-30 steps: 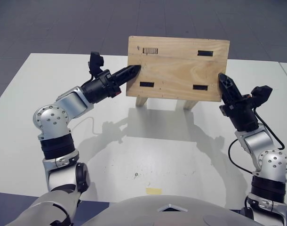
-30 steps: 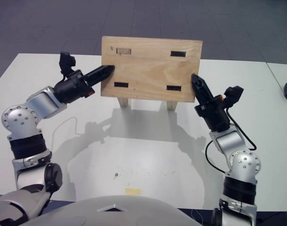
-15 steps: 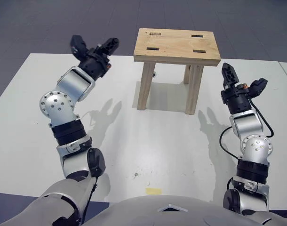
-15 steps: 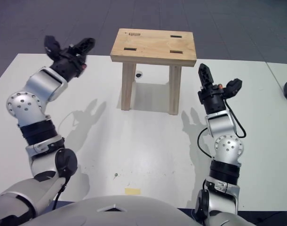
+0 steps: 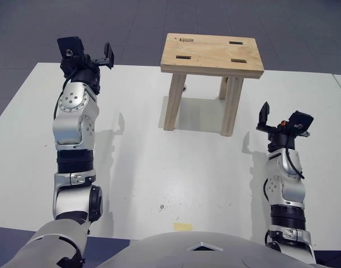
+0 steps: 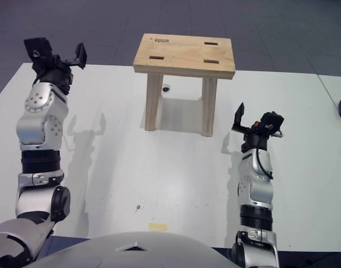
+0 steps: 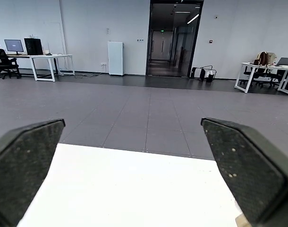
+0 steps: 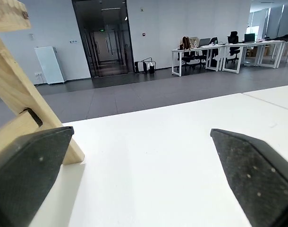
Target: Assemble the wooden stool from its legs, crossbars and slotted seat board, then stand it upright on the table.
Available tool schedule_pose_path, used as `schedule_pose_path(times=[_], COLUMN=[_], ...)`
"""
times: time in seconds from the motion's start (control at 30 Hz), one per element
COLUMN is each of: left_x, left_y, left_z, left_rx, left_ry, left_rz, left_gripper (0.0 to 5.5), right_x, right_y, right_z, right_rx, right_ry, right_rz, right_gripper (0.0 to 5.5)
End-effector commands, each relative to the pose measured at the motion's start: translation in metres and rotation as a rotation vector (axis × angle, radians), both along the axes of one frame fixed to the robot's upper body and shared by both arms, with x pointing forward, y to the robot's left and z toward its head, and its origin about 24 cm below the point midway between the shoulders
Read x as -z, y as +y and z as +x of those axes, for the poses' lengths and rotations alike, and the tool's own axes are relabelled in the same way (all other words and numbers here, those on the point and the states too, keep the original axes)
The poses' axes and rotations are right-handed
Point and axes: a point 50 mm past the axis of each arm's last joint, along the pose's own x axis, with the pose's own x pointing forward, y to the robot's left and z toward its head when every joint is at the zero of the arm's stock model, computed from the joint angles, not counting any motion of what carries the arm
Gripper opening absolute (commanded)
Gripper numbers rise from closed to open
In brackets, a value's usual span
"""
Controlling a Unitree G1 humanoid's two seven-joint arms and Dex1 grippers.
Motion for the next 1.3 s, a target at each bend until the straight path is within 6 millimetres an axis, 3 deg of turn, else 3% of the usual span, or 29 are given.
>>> schedule_pose_path(times=[0.03, 0.27, 0.4, 0.53, 0.7, 1.0, 1.2, 1.3], left_x=[0.027, 0.049, 0.044, 0.046, 0.049, 0.047, 0.032, 0.024], left_y=[-0.016, -0.045, -0.051, -0.051, -0.062, -0.033, 0.003, 0.011], left_z=[-0.016, -0.039, -0.037, -0.036, -0.041, -0.039, -0.031, -0.021], left_rx=[0.029, 0.037, 0.033, -0.037, -0.024, -0.022, -0.081, -0.083], left_ry=[0.017, 0.023, -0.002, 0.006, 0.002, 0.034, 0.017, 0.014], left_rz=[0.092, 0.126, 0.137, 0.096, 0.109, 0.174, 0.180, 0.190], left_gripper=[5.37, 5.37, 5.37, 5.37, 5.37, 5.37, 5.37, 5.37], right_x=[-0.009, -0.019, -0.015, -0.022, -0.017, -0.011, -0.001, 0.004], right_y=[-0.009, -0.004, -0.004, 0.010, 0.031, 0.020, 0.035, 0.045], right_z=[0.017, 0.034, 0.033, 0.046, 0.038, 0.030, 0.021, 0.017], right_rx=[-0.029, -0.136, -0.161, -0.259, -0.444, -0.245, -0.147, -0.107], right_ry=[0.002, 0.013, 0.045, 0.052, 0.110, 0.084, 0.023, 0.000], right_rz=[-0.041, -0.110, -0.120, -0.128, -0.126, -0.119, -0.014, 0.000], right_gripper=[5.40, 5.40, 5.40, 5.40, 5.40, 5.40, 5.40, 5.40])
